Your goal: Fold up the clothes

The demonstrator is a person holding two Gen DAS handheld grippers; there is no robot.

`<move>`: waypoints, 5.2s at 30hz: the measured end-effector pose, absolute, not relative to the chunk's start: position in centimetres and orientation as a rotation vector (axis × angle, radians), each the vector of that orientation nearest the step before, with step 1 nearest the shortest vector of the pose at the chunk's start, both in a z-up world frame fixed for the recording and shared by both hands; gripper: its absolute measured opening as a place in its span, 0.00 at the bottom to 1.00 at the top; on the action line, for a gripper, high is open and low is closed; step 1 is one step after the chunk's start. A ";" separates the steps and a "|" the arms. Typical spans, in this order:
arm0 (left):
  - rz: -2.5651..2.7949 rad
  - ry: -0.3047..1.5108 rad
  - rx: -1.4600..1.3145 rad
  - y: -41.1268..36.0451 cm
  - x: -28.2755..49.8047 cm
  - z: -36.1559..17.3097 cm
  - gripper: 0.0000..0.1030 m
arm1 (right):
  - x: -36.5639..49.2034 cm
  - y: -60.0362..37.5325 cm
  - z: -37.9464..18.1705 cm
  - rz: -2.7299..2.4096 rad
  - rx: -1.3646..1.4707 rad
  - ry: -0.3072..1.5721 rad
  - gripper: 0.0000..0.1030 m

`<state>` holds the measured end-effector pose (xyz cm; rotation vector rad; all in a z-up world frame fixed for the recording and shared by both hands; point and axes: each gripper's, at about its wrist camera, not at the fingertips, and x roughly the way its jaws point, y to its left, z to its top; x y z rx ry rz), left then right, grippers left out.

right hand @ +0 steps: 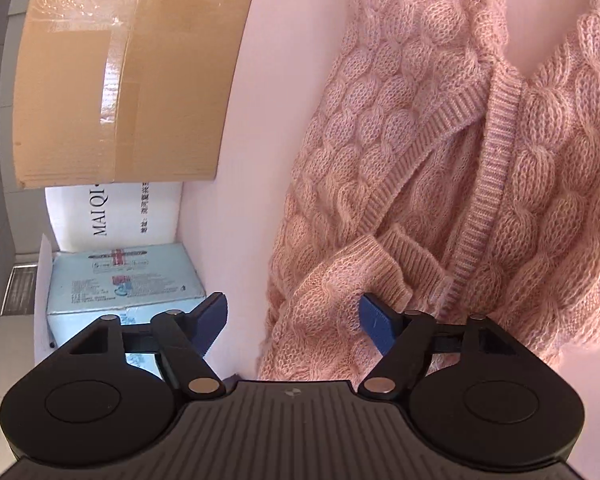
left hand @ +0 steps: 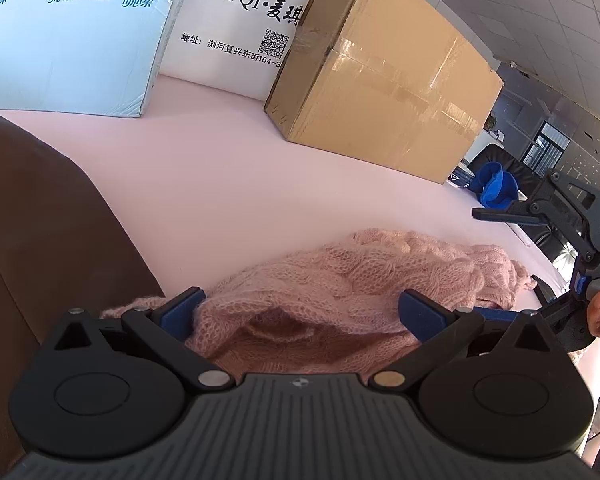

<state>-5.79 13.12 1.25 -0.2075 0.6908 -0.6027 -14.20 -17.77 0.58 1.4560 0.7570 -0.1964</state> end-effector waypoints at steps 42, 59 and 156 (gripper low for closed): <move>-0.583 0.662 -0.099 12.2 -6.3 0.9 1.00 | -21.5 -12.8 3.3 -0.130 0.081 0.594 0.21; -0.578 0.659 -0.078 11.9 -6.4 1.0 1.00 | -12.8 -19.5 5.6 -0.035 0.851 0.739 0.62; -0.248 0.656 -0.212 6.3 -17.2 0.5 1.00 | -36.4 -21.0 -3.8 -0.071 0.309 0.318 1.00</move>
